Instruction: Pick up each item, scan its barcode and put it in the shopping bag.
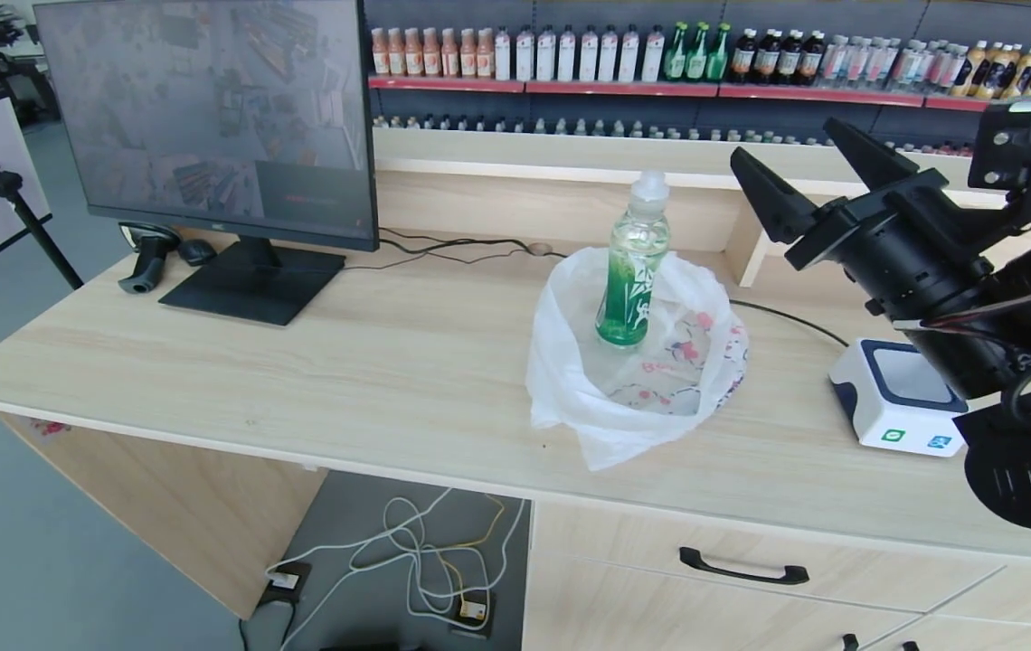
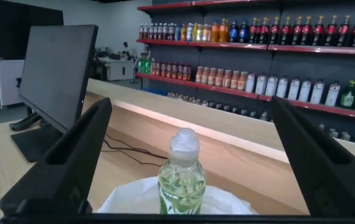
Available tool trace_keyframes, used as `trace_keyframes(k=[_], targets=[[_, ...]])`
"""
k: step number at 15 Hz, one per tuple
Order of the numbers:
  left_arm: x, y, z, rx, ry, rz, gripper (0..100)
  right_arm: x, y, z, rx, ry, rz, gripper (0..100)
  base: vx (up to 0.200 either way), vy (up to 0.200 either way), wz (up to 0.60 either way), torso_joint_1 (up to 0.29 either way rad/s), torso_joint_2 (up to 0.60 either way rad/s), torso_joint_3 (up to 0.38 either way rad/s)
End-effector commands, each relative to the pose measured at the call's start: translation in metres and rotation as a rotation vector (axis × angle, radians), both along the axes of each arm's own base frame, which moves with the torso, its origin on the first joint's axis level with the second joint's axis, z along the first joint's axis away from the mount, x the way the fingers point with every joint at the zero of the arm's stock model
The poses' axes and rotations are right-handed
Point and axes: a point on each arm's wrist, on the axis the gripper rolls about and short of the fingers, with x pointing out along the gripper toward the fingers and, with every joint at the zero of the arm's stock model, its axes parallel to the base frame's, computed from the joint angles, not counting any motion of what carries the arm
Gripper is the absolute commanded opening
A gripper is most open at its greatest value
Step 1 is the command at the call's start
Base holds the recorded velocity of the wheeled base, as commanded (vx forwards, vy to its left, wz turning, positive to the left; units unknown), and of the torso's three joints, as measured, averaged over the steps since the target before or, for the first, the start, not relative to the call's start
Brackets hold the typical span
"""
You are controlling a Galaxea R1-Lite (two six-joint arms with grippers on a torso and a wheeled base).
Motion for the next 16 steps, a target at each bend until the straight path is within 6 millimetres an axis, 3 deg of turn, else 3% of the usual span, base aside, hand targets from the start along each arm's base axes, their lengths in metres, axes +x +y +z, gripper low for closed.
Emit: trace_keyframes(k=[1, 3, 5, 12, 16], targets=[[0.000, 0.000, 0.000, -0.001, -0.001, 0.002, 100, -0.007, -0.003, 0.007, 0.008, -0.021, -0.002, 100, 0.000, 0.000, 0.00, 0.000, 0.00, 0.000], [0.000, 0.000, 0.000, -0.001, -0.001, 0.000, 100, -0.007, -0.006, 0.013, 0.018, -0.039, -0.007, 100, 0.000, 0.000, 0.00, 0.000, 0.00, 0.000], [0.000, 0.000, 0.000, -0.001, -0.001, 0.000, 100, -0.005, -0.009, 0.021, 0.052, -0.058, 0.002, 100, 0.000, 0.000, -0.60, 0.002, 0.00, 0.000], [0.000, 0.000, 0.000, -0.002, 0.001, 0.000, 100, -0.002, -0.011, 0.018, 0.049, -0.046, -0.008, 100, 0.000, 0.000, -0.60, 0.002, 0.00, 0.002], [0.000, 0.000, 0.000, -0.007, 0.002, 0.000, 100, 0.001, -0.011, 0.019, 0.043, -0.055, -0.015, 100, 0.000, -0.200, -0.15, 0.002, 0.00, 0.002]])
